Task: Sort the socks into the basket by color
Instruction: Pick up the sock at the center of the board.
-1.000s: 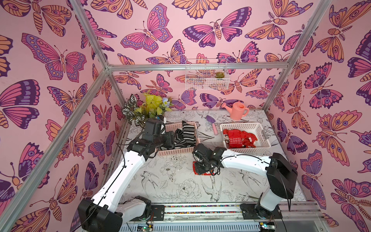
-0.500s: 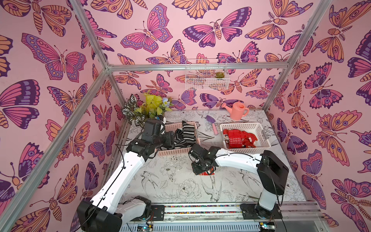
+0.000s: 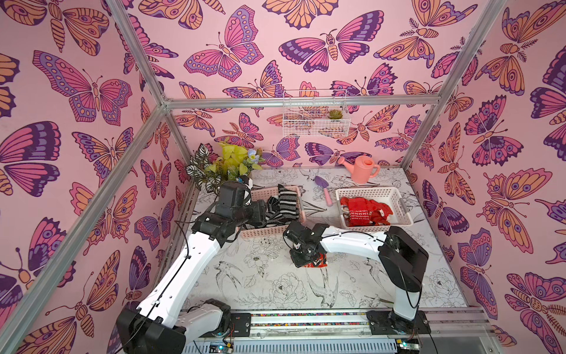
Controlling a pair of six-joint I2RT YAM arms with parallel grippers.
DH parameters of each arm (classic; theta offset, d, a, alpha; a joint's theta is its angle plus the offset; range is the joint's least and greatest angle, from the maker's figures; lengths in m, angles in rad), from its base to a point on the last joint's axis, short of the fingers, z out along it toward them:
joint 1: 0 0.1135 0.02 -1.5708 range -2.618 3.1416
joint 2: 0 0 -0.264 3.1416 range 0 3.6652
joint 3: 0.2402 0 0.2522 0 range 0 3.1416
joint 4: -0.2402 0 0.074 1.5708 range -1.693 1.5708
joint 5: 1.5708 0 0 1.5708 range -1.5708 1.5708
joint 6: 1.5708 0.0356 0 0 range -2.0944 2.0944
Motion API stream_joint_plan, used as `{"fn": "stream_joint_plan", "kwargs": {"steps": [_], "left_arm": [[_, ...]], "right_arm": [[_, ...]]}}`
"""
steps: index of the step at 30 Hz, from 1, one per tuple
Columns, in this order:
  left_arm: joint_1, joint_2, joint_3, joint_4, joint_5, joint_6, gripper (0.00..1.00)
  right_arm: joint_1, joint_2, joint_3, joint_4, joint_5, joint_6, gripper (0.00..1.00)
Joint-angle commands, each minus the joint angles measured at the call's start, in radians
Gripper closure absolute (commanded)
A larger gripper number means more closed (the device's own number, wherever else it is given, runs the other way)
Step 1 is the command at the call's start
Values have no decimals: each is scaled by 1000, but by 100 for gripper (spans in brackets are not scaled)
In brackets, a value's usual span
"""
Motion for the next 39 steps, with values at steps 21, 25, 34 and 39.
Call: {"fn": "stream_joint_plan", "kwargs": {"steps": [21,25,34,39], "left_arm": [[4,-13,-15,-25,-15,13,33],[6,-13,-15,-26,-17,13,33],[8,-11,-15,-26,-18,13,33],[8,-13,-16,-25,-21,13,33]], "right_arm": [[6,83,26,-36,11,15,83],[6,65,28,-39,11,8,88],[6,-42,18,-51,5,-19,94],[5,-89,7,-43,-6,-22,94]]}}
